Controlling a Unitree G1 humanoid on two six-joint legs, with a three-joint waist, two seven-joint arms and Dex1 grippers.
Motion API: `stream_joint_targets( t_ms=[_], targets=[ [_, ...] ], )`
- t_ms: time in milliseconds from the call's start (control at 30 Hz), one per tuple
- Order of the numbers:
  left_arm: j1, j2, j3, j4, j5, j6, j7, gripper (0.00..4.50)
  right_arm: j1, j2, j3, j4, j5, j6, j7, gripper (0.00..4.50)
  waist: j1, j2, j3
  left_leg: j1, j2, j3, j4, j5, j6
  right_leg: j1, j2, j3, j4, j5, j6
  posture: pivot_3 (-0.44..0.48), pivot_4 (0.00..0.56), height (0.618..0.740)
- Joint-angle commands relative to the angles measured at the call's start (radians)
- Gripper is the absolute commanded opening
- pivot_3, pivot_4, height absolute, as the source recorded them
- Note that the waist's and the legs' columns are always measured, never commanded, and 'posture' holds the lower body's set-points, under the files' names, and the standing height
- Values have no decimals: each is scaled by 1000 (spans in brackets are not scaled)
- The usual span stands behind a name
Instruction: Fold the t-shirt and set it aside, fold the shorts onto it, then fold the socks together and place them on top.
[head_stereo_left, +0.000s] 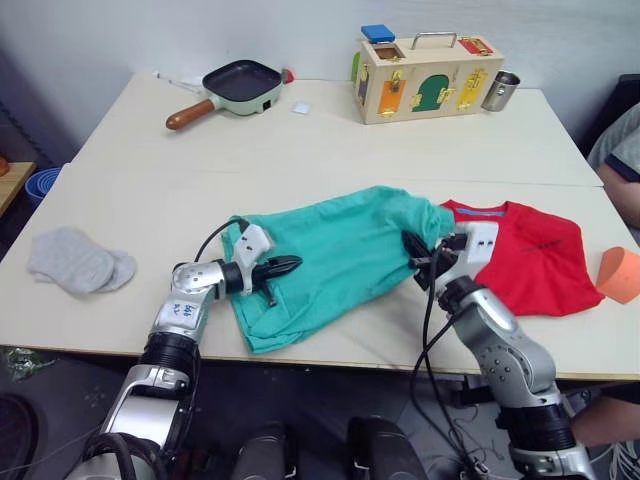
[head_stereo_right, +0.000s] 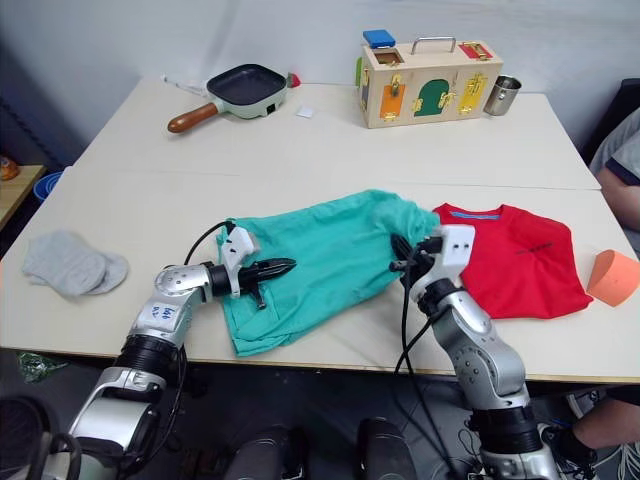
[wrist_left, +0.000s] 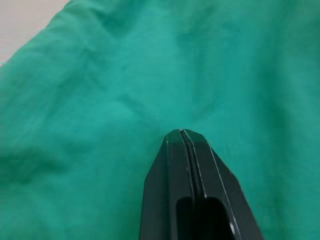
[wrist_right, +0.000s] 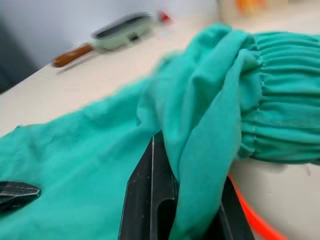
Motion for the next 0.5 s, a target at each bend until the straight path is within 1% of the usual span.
stream_joint_targets(
  t_ms=[33, 233, 367, 500],
  targets=[
    [42, 22, 30, -106, -39, 100, 22, 0, -20, -1, 96, -45, -121, -90, 137, 16, 1, 0, 0, 0, 1, 0, -1, 1, -1, 0, 1, -1, 0, 0, 0, 0, 150, 740],
    [94, 30, 38, -179, -49, 162, 55, 0, -59, 24, 242, 31, -282, -230, 322, 16, 5, 0, 0, 0, -1, 0, 0, 1, -1, 1, 0, 0, 0, 0, 0, 0, 150, 740],
    [121, 38, 54, -214, -63, 189, 69, 0, -117, 60, 277, 115, -343, -306, 402, 16, 6, 0, 0, 0, -1, 0, 1, 1, -1, 1, -1, 0, 0, 0, 0, 0, 150, 740],
    [149, 50, 62, -236, -72, 208, 74, 0, -187, 73, 299, 195, -390, -432, 500, 16, 4, 0, 0, 1, -1, 0, 1, 1, -1, 1, -1, 0, 0, 0, 0, 0, 150, 740]
  ],
)
